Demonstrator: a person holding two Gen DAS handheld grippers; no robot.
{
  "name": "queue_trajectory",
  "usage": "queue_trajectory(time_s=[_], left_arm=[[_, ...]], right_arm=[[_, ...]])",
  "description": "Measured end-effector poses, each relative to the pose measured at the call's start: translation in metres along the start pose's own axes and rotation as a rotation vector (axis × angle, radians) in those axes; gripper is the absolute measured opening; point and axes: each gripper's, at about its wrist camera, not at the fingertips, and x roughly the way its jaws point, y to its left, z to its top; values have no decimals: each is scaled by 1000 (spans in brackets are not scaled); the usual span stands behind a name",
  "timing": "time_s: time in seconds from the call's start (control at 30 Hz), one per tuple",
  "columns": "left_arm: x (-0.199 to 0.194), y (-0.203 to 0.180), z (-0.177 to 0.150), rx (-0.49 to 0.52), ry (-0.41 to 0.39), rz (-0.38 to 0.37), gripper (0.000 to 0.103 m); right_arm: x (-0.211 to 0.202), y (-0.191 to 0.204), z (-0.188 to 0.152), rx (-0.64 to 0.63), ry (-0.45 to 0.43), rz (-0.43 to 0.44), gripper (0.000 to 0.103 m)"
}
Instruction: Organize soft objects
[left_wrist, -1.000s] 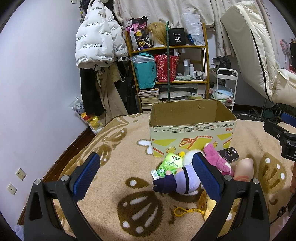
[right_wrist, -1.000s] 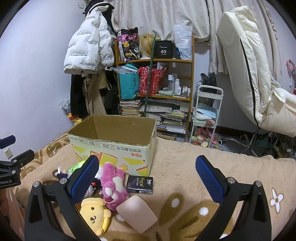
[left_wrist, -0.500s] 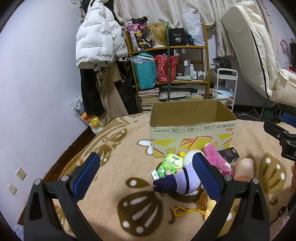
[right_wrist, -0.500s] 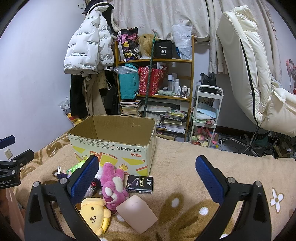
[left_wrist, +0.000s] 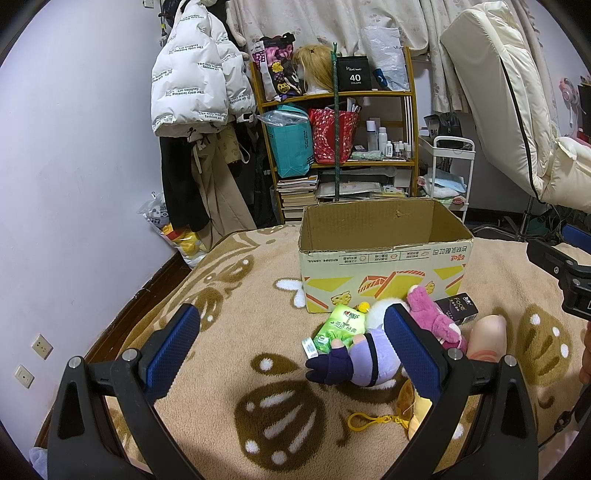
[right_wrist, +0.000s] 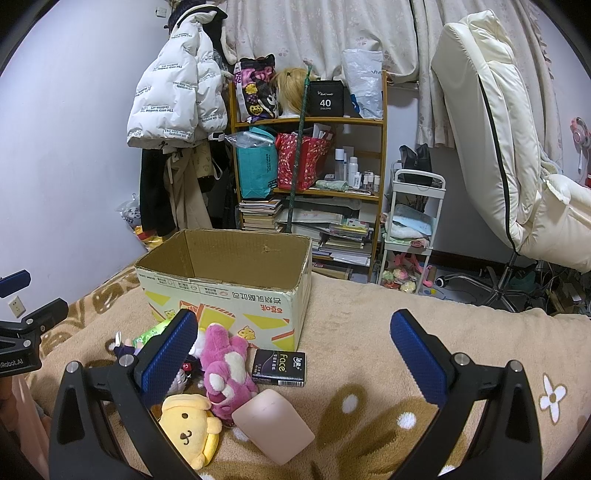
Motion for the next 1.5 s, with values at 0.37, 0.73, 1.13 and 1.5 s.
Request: queue_trajectory(time_s=[0.37, 0.73, 1.13, 1.5], left_arm=[[0, 0, 0, 1, 0, 0, 99], [0, 0, 0, 1, 0, 1, 99], [0, 0, 0, 1, 0, 0, 99], [8, 7, 3, 19, 26, -8, 99]], right_arm=[[0, 0, 0, 1, 0, 0, 103], [1, 0, 0, 1, 0, 1, 103], [1, 0, 0, 2, 2, 0, 103], [2, -2, -1, 2, 15, 8, 103]])
